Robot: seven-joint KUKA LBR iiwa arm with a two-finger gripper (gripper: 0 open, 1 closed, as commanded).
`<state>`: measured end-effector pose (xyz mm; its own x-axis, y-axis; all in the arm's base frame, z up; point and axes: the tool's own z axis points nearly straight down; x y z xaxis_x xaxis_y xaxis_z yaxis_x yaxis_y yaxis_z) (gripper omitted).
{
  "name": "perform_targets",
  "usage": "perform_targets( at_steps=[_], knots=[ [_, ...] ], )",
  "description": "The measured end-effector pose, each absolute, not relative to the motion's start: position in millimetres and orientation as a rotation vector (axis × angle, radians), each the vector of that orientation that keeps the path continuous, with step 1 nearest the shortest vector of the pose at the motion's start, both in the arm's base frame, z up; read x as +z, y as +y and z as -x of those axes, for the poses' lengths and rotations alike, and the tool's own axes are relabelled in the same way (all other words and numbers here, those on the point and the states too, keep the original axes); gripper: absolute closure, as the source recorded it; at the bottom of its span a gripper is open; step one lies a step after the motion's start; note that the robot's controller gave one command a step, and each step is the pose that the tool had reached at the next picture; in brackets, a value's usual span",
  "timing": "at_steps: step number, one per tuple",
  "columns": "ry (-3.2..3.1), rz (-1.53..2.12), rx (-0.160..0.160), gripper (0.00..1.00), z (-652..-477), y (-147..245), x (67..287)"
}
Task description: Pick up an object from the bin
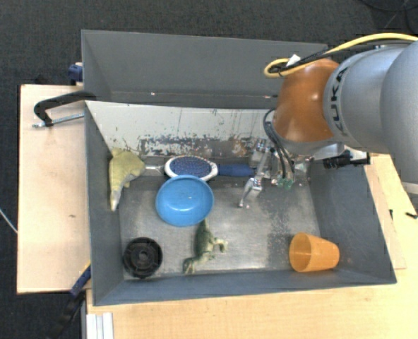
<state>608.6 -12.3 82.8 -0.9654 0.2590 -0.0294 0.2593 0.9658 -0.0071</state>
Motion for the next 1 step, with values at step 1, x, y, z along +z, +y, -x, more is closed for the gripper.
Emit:
perform_targets(
  at_steps=[1],
  knots=[
    [3.067,-0.405,-0.024,1.0,-612.7,-16.3,85.7]
  ],
)
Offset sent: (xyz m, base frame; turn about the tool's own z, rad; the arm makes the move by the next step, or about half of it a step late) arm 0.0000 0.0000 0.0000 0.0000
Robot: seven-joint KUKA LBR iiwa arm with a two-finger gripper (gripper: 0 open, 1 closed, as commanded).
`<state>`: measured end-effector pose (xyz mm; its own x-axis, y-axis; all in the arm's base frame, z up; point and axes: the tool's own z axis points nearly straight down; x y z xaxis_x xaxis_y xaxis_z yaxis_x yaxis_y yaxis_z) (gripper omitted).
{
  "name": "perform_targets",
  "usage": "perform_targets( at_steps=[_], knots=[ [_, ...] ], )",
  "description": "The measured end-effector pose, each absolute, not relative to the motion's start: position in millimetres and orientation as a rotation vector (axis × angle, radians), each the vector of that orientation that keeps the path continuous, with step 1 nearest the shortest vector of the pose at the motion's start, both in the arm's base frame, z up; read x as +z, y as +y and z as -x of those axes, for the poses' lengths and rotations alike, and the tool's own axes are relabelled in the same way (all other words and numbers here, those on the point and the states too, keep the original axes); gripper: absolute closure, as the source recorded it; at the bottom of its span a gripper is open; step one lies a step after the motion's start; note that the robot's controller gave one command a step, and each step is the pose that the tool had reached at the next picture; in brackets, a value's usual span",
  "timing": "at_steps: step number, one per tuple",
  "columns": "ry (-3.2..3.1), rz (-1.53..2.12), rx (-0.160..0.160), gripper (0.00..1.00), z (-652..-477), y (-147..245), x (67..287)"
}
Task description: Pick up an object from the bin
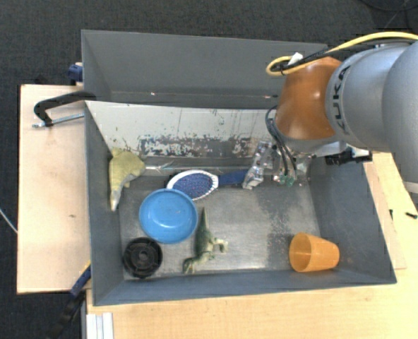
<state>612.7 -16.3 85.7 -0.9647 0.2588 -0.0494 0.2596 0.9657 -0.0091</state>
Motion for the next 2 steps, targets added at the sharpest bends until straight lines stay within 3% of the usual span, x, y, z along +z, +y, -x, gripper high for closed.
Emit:
perform_targets(
  at_steps=[1,2],
  knots=[
    [3.112,-0.267,-0.011,1.0,-606.8,-18,92],
    [3.122,-0.247,0.0,1.0,-602.2,-31,117]
  ],
)
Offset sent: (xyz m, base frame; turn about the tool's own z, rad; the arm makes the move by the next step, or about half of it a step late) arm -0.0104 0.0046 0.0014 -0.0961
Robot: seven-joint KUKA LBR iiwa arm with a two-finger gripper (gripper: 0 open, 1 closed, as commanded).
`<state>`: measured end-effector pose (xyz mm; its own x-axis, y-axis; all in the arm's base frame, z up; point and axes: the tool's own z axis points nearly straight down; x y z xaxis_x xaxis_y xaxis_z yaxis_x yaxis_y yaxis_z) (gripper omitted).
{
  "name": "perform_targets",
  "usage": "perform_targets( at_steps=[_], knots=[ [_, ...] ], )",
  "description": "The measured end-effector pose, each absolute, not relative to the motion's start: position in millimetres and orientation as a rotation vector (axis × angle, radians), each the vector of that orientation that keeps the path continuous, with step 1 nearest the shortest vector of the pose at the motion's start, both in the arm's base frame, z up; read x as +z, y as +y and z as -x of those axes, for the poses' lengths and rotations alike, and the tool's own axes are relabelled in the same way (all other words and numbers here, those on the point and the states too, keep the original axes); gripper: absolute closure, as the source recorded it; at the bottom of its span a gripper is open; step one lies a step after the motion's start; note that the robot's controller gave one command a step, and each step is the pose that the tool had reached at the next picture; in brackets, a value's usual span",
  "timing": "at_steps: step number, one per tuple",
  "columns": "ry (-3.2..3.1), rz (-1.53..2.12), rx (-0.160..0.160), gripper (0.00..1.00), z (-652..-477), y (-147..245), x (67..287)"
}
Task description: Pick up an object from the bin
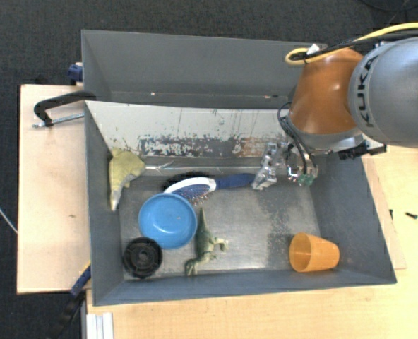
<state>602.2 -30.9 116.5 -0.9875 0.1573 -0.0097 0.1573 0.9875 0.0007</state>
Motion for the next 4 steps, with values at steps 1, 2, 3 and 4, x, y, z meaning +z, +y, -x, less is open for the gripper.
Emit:
perform_targets(
  at_steps=[1,2,3,4],
  knots=[
    [3.136,-0.125,0.001,1.0,-588.4,-37,134],
    [3.133,-0.102,0.001,1.0,-585.8,-35,144],
    [3.13,-0.063,0.001,1.0,-589.4,-29,173],
    [3.116,0.231,0.0,1.0,-597.8,-8,349]
  ],
)
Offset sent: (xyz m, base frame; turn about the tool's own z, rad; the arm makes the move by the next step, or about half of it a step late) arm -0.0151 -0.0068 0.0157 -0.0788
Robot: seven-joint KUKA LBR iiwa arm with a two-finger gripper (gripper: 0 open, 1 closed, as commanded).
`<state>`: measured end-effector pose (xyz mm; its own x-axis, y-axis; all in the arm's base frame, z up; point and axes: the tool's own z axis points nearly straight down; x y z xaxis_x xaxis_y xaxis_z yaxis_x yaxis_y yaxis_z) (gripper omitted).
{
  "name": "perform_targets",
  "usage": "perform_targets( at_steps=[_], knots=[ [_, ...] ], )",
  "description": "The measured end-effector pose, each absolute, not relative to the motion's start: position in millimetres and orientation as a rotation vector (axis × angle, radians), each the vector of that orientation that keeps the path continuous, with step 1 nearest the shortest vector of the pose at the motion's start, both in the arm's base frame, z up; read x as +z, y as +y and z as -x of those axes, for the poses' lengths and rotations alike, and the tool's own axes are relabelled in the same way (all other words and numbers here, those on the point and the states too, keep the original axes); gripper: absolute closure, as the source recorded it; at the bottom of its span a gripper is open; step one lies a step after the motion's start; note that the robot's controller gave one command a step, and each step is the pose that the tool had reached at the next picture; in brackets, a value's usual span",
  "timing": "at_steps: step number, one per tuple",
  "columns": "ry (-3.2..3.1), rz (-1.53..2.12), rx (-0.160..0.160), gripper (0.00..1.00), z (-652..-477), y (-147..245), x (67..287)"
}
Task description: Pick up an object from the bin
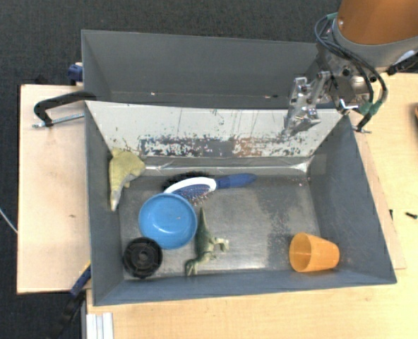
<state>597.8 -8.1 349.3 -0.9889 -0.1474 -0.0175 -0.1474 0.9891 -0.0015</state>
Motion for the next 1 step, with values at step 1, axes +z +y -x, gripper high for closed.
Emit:
perform_targets(
  at_steps=[1],
  knots=[
    [3.125,0.23,0.0,0.0,-596.7,-8.6,344.4]
  ],
)
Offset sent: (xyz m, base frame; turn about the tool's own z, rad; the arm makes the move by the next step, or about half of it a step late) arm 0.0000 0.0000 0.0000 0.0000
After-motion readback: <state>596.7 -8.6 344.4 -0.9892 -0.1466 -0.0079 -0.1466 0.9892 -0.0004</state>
